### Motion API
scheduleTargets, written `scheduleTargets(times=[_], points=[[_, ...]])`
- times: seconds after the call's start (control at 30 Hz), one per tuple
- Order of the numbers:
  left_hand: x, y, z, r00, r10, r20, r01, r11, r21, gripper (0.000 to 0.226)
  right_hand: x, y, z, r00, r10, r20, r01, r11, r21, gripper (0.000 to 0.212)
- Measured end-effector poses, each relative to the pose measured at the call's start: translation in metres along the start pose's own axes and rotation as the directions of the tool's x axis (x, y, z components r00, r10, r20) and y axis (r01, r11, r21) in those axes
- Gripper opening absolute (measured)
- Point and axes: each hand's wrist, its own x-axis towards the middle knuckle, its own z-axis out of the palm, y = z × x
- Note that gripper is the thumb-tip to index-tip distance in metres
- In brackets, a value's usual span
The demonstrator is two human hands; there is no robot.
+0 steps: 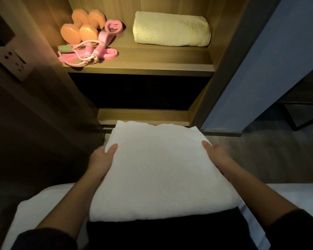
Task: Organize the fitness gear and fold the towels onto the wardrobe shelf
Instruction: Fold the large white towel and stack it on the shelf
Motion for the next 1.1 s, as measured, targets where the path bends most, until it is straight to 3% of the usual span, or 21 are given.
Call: scheduleTargets(times=[0.07, 0.2, 0.3, 0.37, 0.43, 0.5, 0.57, 0.63, 0.73, 0.77, 0.9, 1.1], points=[[-0.001, 0.001, -0.003, 0.997, -0.047, 0.059, 0.048, 0.999, -0.019, 0.041, -0.002, 0.002, 0.000, 0.998, 0.041, 0.052, -0.043, 0.999, 0.027, 0.061], [-0.018, -0.006, -0.014, 0.938, -0.244, 0.246, 0.280, 0.952, -0.124, 0.039, -0.019, 0.019, -0.014, 0.961, 0.046, 0.272, -0.128, 0.949, 0.290, 0.056], [-0.043, -0.025, -0.018, 0.906, -0.251, 0.341, 0.338, 0.913, -0.226, 0.038, -0.038, 0.036, -0.024, 0.920, 0.044, 0.389, -0.165, 0.945, 0.284, 0.043], [-0.054, -0.036, -0.016, 0.923, -0.201, 0.329, 0.246, 0.964, -0.101, 0.044, -0.045, 0.043, -0.025, 0.937, 0.026, 0.347, -0.094, 0.979, 0.180, 0.042], [-0.061, -0.041, -0.015, 0.971, -0.085, 0.225, 0.082, 0.996, 0.023, 0.049, -0.049, 0.049, -0.023, 0.961, -0.066, 0.268, 0.063, 0.998, 0.019, 0.043], [-0.066, -0.040, -0.014, 0.989, 0.030, 0.143, -0.034, 0.999, 0.022, 0.049, -0.052, 0.051, -0.022, 0.965, -0.160, 0.206, 0.169, 0.985, -0.028, 0.040], [-0.072, -0.037, -0.016, 0.990, 0.068, 0.123, -0.070, 0.997, 0.014, 0.048, -0.056, 0.052, -0.022, 0.965, -0.174, 0.196, 0.181, 0.983, -0.020, 0.040], [-0.075, -0.037, -0.019, 0.986, 0.037, 0.162, -0.038, 0.999, 0.000, 0.047, -0.062, 0.055, -0.024, 0.964, -0.147, 0.224, 0.145, 0.989, 0.023, 0.039], [-0.086, -0.040, -0.026, 0.921, -0.112, 0.372, 0.198, 0.959, -0.203, 0.048, -0.071, 0.066, -0.028, 0.950, -0.086, 0.301, 0.031, 0.983, 0.181, 0.037], [-0.090, -0.043, -0.026, 0.910, -0.111, 0.399, 0.217, 0.949, -0.231, 0.049, -0.073, 0.070, -0.030, 0.948, -0.087, 0.306, 0.032, 0.983, 0.182, 0.037], [-0.098, -0.053, -0.021, 0.983, 0.104, 0.153, -0.097, 0.994, -0.054, 0.040, -0.075, 0.078, -0.028, 0.959, -0.243, 0.149, 0.242, 0.970, 0.023, 0.036], [-0.102, -0.075, -0.032, 0.939, 0.344, 0.015, -0.344, 0.938, 0.028, 0.027, -0.081, 0.101, -0.042, 0.888, -0.455, 0.068, 0.455, 0.890, 0.015, 0.039]])
